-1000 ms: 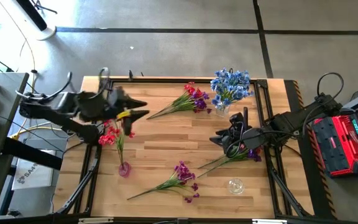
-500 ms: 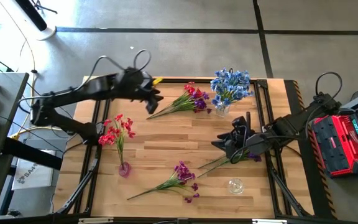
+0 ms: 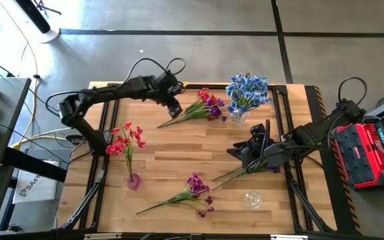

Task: Sort flowers into vase by color
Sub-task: Put the top red flower into the pink flower vase

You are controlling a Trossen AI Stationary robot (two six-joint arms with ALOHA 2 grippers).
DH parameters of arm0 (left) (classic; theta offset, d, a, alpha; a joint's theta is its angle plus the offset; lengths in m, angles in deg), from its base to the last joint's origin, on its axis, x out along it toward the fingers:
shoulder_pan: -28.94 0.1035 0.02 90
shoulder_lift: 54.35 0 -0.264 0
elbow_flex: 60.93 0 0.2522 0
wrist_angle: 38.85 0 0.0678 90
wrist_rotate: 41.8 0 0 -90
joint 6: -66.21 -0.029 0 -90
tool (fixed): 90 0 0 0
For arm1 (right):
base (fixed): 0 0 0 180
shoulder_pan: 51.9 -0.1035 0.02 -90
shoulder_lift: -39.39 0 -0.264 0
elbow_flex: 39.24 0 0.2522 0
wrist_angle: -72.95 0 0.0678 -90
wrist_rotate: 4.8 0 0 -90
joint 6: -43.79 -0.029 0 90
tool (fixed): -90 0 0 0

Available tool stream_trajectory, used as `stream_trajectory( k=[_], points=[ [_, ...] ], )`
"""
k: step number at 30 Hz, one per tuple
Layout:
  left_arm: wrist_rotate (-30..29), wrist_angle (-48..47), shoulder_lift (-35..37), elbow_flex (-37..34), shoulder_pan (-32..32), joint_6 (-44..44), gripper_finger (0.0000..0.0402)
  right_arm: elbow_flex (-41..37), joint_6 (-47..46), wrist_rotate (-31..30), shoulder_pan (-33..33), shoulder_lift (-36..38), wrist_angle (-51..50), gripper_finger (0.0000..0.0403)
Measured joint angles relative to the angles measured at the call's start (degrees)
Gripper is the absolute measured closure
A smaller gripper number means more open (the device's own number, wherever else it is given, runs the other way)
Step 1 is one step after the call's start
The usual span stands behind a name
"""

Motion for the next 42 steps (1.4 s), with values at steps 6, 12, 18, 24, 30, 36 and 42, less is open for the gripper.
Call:
stream_trajectory(
  k=[6,12,18,24,30,36,42],
  points=[
    [-1.76,0.48,-6.14,0.0,0.69,-1.61,0.0248,0.0,-1.15,-2.42,0.07,0.0,-0.38,0.0144],
    [-1.87,0.43,-12.28,-0.02,0.68,-2.65,0.0248,0.0,-2.9,-3.66,0.07,0.0,-0.42,0.0144],
    [-0.61,0.26,-15.36,-0.07,1.49,-2.68,0.0248,0.0,-4.65,-3.68,0.07,0.0,-0.55,0.0144],
    [1.85,0.62,-17.4,-0.07,2.49,-4.66,0.0248,0.0,-5.04,-4.72,0.07,0.0,-0.6,0.0144],
    [3.12,1.72,-19.15,-0.07,2.46,-5.09,0.0248,0.0,-5.07,-5.05,0.07,0.0,-0.57,0.0144],
    [3.07,2.51,-20.58,-0.07,2.42,-5.14,0.0272,0.0,-5.5,-5.04,0.07,0.0,-0.55,0.0144],
    [2.53,3.11,-21.04,0.02,2.44,-5.48,0.0339,0.0,-5.5,-5.02,0.07,0.0,-0.44,0.0144]
  ],
)
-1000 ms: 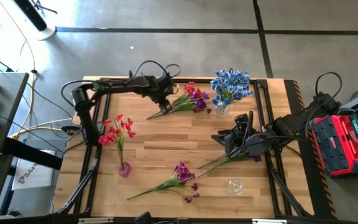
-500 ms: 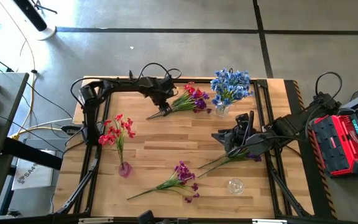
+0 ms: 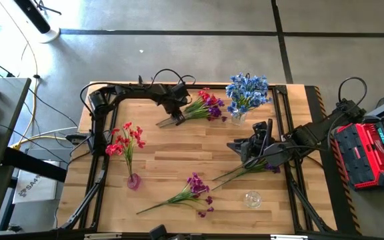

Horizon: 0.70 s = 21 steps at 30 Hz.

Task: Sort flowers into vase by color
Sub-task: Put the top red flower into the pink flower vase

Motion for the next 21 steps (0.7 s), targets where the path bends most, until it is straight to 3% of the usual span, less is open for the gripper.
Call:
stream_trajectory(
  k=[6,12,21],
  points=[
    [0.12,-0.03,0.24,0.0,-0.04,-0.14,0.0396,0.0,0.0,0.01,0.0,0.0,-0.24,0.0144],
    [0.37,-1.1,3.73,-0.11,-0.09,1.57,0.0399,0.0,0.02,0.01,0.0,0.0,-0.57,0.0144],
    [0.35,-0.28,16.5,-0.11,-0.04,5.25,0.0401,0.0,0.02,-0.05,0.0,-0.9,-1.69,0.0144]
  ],
)
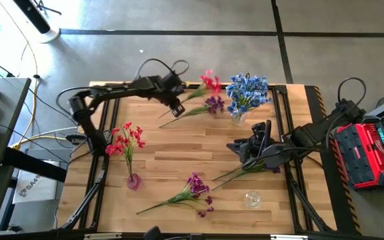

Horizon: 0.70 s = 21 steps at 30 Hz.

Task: Sort flowers into vase by color
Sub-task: Put the top red flower into the pink flower vase

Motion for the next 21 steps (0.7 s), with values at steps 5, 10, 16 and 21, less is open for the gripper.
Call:
stream_trajectory(
  k=[5,10,16,21],
  points=[
    [2.93,0.01,8.0,0.02,0.0,1.35,0.0401,0.0,0.0,-0.1,0.0,-0.95,0.03,0.0144],
    [9.71,0.16,13.66,0.02,-0.19,1.72,0.0401,0.0,0.0,0.12,0.0,-0.98,0.05,0.0144],
    [14.41,2.68,19.09,0.02,-1.26,3.31,0.0401,0.0,0.01,0.16,0.0,-0.98,0.06,0.0144],
    [16.11,8.12,23.01,0.02,-2.52,5.12,0.0401,0.0,1.22,0.26,0.0,-0.98,1.73,0.0144]
  ],
)
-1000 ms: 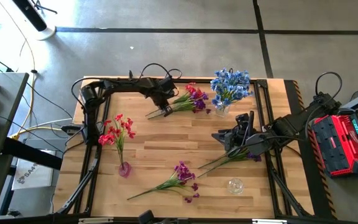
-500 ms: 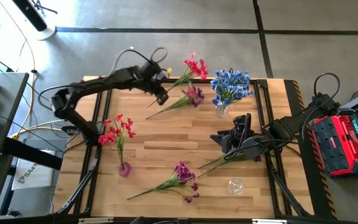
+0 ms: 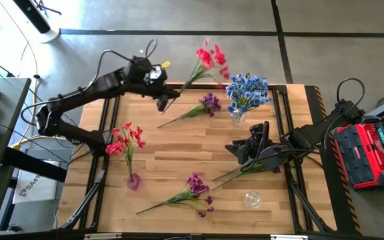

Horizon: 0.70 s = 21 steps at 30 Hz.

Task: Sort flowers into vase by color
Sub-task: Put the top red flower into the pink flower vase

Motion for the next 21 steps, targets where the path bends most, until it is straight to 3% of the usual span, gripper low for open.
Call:
stream_trajectory(
  k=[7,15,21],
  points=[
    [6.5,9.35,2.48,0.01,-3.81,1.72,0.0401,0.0,8.96,0.06,0.0,-0.24,8.22,0.0144],
    [10.21,18.83,2.44,0.02,-10.94,3.03,0.0401,0.0,32.28,0.35,2.01,-4.84,26.56,0.0144],
    [10.45,20.44,2.44,0.02,-15.68,2.98,0.0401,0.0,45.67,3.06,5.2,-7.83,39.93,0.0144]
  ],
)
